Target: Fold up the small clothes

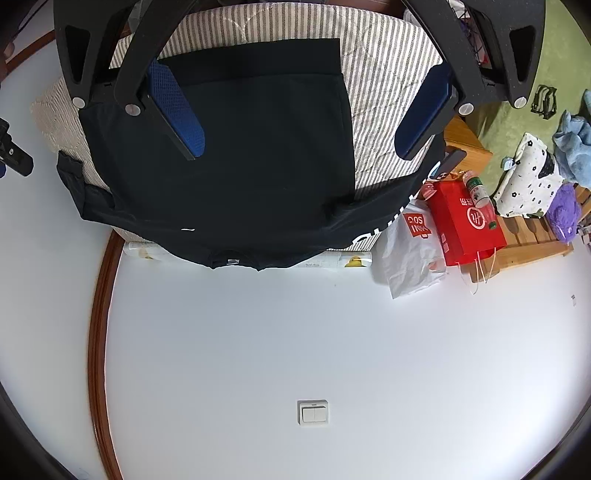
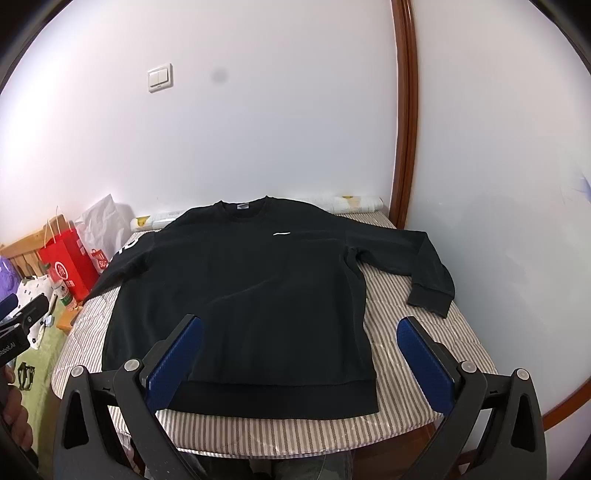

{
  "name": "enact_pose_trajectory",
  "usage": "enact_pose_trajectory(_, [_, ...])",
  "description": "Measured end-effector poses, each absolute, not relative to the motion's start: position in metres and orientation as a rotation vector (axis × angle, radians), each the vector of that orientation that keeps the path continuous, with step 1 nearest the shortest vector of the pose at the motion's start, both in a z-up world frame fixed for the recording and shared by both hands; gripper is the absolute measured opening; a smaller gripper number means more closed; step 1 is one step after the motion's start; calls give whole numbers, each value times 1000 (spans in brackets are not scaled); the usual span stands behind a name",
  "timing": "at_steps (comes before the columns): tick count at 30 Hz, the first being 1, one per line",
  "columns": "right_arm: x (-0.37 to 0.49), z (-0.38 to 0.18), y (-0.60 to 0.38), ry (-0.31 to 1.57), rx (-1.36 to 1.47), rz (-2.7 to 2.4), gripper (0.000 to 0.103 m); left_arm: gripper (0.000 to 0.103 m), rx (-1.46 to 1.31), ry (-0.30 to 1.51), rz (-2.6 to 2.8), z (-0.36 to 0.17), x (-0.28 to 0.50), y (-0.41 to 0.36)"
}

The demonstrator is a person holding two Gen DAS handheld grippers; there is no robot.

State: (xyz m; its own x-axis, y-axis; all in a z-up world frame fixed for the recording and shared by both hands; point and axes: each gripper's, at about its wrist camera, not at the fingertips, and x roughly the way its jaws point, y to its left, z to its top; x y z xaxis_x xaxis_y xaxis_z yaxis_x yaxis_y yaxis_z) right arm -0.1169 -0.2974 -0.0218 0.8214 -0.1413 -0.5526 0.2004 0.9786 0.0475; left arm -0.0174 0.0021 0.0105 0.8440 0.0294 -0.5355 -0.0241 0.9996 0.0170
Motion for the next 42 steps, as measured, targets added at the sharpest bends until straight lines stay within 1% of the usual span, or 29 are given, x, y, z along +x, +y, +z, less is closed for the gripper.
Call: enact_pose_trajectory(42, [-125, -26, -298, 569, 98, -178, 103, 103, 4, 554, 26, 14, -22, 0])
